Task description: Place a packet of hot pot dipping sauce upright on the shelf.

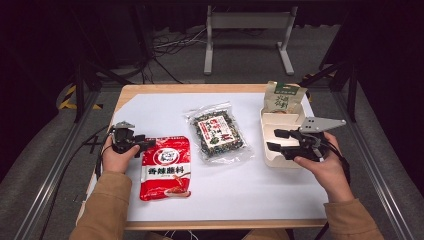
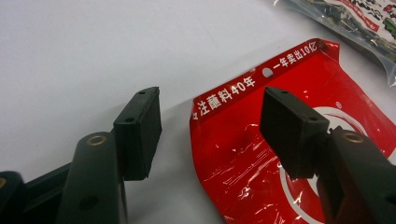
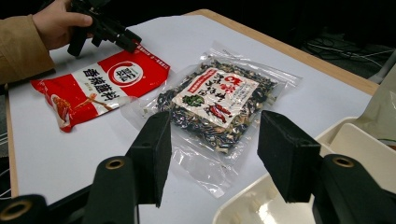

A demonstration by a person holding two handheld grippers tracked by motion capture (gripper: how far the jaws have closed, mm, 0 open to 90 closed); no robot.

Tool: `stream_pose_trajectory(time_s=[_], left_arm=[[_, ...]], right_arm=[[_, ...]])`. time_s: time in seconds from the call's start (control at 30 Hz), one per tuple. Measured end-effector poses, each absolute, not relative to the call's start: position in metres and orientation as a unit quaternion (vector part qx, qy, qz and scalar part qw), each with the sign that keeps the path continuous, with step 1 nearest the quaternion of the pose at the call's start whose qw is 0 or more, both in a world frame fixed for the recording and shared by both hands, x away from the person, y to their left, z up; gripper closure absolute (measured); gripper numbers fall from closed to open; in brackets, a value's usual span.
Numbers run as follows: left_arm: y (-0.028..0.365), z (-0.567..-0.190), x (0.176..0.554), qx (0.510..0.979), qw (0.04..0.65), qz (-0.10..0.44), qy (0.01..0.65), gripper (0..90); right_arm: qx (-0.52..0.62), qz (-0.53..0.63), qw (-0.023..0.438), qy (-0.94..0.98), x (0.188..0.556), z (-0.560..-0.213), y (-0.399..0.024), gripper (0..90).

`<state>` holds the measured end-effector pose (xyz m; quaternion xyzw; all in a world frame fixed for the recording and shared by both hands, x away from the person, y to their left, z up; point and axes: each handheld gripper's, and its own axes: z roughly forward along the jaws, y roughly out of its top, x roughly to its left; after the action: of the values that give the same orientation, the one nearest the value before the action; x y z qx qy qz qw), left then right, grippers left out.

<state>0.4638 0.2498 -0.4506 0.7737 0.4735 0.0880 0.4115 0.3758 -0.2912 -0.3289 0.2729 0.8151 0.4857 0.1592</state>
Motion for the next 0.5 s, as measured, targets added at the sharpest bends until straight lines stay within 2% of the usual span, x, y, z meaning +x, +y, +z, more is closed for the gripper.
stream_pose_trajectory(time_s=[0.17, 0.27, 0.37, 0.5], left_arm=[[0.2478, -0.4535, 0.4648, 0.782, 0.408, 0.073, 0.465, 43.1], [0.2479, -0.4547, 0.4656, 0.777, 0.417, 0.058, 0.467, 36.8], [0.2482, -0.4556, 0.4658, 0.776, 0.423, 0.054, 0.465, 34.9], [0.2467, -0.4555, 0.4652, 0.781, 0.422, 0.053, 0.457, 38.5]], right_arm=[[0.273, 0.485, 0.159, 0.816, 0.3759, -0.3294, -0.2907, 44.0], [0.274, 0.485, 0.157, 0.815, 0.3761, -0.33, -0.2908, 43.6], [0.275, 0.484, 0.156, 0.816, 0.3764, -0.3305, -0.2907, 43.1], [0.274, 0.484, 0.156, 0.816, 0.3764, -0.3308, -0.2905, 43.1]])
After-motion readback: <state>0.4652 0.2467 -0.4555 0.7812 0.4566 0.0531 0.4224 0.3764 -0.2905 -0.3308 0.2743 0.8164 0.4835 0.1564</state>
